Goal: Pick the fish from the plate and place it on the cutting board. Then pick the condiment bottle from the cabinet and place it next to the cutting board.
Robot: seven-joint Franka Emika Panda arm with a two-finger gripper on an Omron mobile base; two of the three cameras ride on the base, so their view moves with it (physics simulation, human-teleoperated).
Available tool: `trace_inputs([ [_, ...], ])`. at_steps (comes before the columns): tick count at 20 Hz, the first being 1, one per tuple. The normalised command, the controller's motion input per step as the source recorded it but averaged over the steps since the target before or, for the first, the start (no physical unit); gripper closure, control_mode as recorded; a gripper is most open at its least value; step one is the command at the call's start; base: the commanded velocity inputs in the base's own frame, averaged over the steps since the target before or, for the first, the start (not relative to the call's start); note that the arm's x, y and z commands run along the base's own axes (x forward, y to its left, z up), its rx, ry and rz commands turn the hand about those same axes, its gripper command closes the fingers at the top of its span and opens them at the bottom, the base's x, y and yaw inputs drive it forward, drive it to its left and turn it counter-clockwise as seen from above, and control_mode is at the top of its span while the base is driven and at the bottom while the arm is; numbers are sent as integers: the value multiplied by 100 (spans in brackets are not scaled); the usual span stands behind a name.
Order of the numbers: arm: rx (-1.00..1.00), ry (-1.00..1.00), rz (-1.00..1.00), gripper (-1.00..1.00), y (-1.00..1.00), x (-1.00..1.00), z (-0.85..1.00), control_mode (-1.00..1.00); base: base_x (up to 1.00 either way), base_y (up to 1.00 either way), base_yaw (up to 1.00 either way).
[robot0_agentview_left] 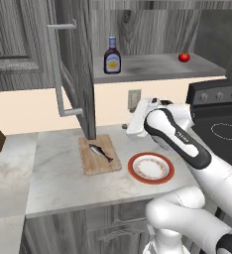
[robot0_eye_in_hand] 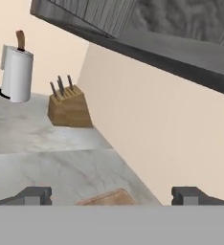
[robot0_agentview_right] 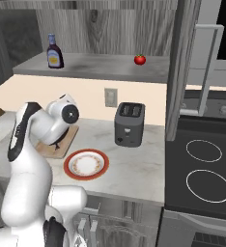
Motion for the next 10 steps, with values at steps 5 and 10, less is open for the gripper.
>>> trace_inputs([
  [5,9,0,0,-100,-7,-15,40,-100,0,0,0],
  [10,9,0,0,-100,-1,-12,37,-100,0,0,0],
])
